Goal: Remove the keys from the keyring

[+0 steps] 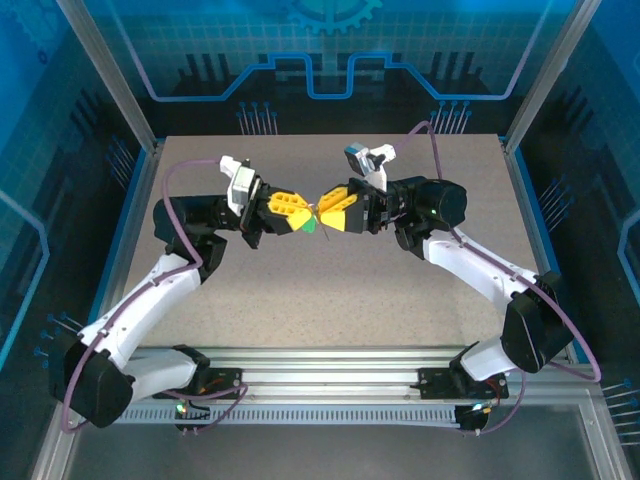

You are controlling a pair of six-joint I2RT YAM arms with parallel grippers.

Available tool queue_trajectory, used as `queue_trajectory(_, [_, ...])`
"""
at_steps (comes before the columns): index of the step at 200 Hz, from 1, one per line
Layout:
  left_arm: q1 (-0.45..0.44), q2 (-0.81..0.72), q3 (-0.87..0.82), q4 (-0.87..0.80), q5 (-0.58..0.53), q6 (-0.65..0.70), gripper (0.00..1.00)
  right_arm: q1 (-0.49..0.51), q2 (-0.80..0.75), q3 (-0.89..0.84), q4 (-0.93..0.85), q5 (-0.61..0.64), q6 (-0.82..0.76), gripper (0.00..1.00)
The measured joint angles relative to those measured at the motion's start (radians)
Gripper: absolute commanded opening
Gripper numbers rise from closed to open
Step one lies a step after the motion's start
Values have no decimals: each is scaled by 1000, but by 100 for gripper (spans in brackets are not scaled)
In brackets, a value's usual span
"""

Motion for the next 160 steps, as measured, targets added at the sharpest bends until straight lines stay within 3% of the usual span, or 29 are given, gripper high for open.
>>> queue_trajectory(87, [0, -59, -8, -152, -21, 183, 0, 3, 6, 1, 3, -5, 35, 26])
queue_trajectory(160, [0, -115, -25, -268, -89, 332, 0, 4, 15, 1, 4, -31, 64, 30])
